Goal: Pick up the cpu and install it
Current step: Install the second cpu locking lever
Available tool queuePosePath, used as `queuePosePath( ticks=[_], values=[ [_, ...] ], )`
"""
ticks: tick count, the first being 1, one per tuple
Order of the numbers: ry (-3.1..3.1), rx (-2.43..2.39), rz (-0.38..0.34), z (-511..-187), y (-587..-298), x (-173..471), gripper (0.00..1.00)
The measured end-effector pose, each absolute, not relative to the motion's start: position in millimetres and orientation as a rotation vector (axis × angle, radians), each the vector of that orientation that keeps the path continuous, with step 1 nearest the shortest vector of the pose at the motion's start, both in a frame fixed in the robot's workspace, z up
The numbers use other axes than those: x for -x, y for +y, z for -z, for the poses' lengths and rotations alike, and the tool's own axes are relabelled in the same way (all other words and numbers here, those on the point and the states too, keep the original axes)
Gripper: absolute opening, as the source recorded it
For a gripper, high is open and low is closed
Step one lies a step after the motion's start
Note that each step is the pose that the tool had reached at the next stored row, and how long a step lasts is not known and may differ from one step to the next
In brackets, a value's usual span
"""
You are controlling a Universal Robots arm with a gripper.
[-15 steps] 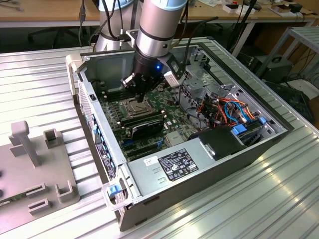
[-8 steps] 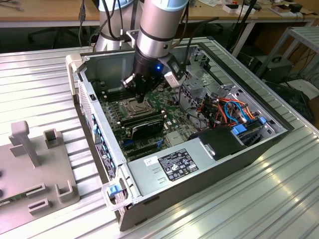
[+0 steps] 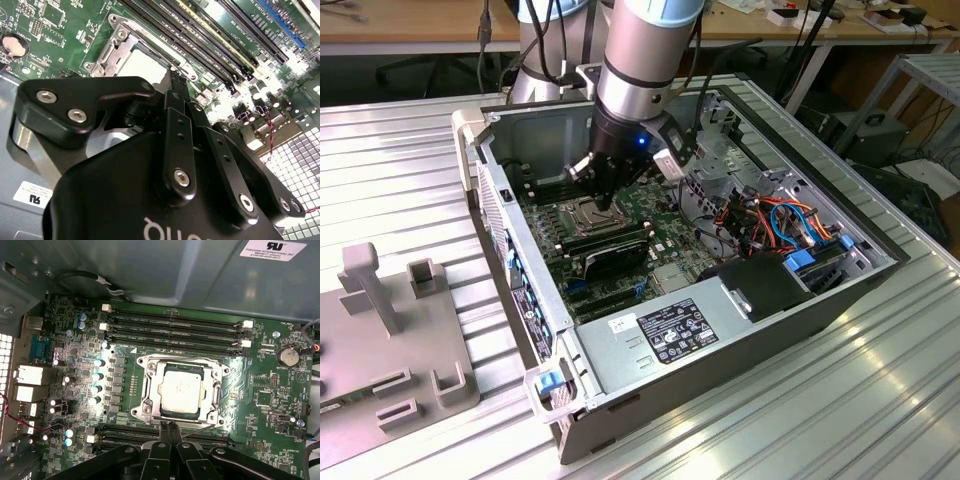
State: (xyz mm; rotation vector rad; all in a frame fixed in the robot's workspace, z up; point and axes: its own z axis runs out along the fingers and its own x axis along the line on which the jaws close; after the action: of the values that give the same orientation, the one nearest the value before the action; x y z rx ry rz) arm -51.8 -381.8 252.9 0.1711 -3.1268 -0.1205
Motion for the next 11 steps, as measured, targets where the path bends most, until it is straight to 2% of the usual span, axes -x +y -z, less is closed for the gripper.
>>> queuePosePath(
  ticks=[11],
  values=[
    [-3.132, -0.172, 0.129, -252.9, -386.5, 58.3, 0.11]
  ],
)
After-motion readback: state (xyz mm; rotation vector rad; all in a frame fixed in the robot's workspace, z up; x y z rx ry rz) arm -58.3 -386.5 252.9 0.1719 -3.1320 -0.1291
